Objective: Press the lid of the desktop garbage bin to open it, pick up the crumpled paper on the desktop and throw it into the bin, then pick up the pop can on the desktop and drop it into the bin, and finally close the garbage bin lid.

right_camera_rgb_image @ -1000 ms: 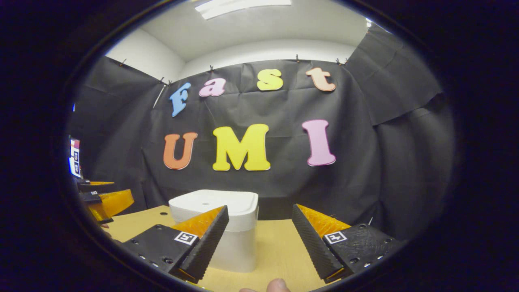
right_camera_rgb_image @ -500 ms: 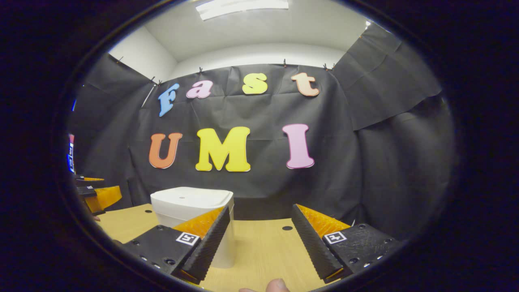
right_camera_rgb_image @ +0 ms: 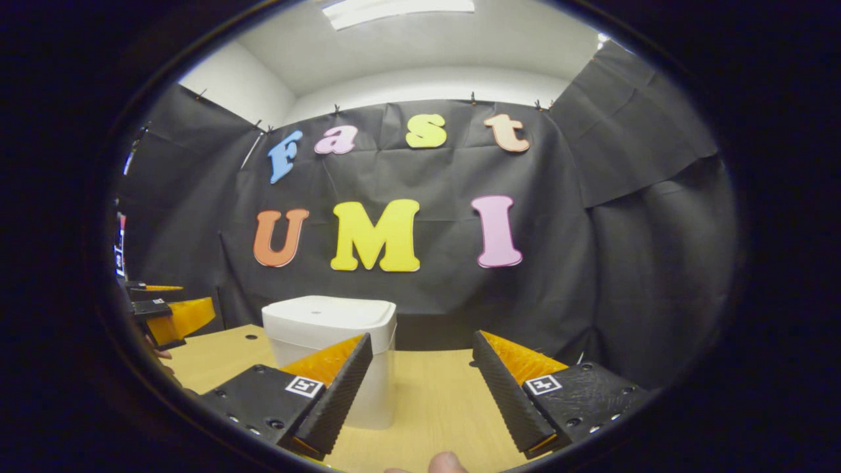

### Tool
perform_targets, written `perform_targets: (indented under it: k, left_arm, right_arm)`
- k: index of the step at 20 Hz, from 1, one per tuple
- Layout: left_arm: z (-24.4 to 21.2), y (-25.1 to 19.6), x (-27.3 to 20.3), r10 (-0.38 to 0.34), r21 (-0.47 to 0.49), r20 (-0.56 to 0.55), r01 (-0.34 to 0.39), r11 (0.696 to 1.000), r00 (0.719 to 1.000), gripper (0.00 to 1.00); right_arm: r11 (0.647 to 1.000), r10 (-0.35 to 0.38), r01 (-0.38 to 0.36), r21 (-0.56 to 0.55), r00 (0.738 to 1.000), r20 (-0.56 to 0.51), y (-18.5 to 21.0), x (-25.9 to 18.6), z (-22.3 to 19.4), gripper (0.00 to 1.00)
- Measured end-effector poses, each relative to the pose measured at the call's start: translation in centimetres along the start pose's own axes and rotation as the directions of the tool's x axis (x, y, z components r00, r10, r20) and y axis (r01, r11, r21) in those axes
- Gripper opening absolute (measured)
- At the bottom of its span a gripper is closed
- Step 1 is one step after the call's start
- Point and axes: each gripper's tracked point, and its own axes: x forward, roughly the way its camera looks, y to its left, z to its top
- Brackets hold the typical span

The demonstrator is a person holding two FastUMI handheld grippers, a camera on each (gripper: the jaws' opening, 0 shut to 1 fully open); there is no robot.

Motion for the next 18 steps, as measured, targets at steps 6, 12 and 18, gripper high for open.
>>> perform_targets:
  k: [6,12,18]
  left_arm:
    - [-0.1,0.5,-0.2,0.004,0.011,-0.002,-0.004,1.000,1.000,1.00]
    - [0.1,0.6,-0.6,0.003,0.012,0.005,-0.003,1.000,1.000,1.00]
    - [-0.1,0.4,-0.7,-0.003,0.017,0.002,0.003,1.000,1.000,1.00]
  right_arm:
    - [1.000,0.016,-0.016,-0.021,1.000,-0.017,1.4,-0.1,-0.7,0.95]
    - [1.000,0.009,-0.009,-0.020,1.000,-0.003,1.6,-0.3,-0.2,0.97]
    - [1.000,0.007,-0.007,-0.014,1.000,-0.011,1.7,-0.5,-0.7,0.98]
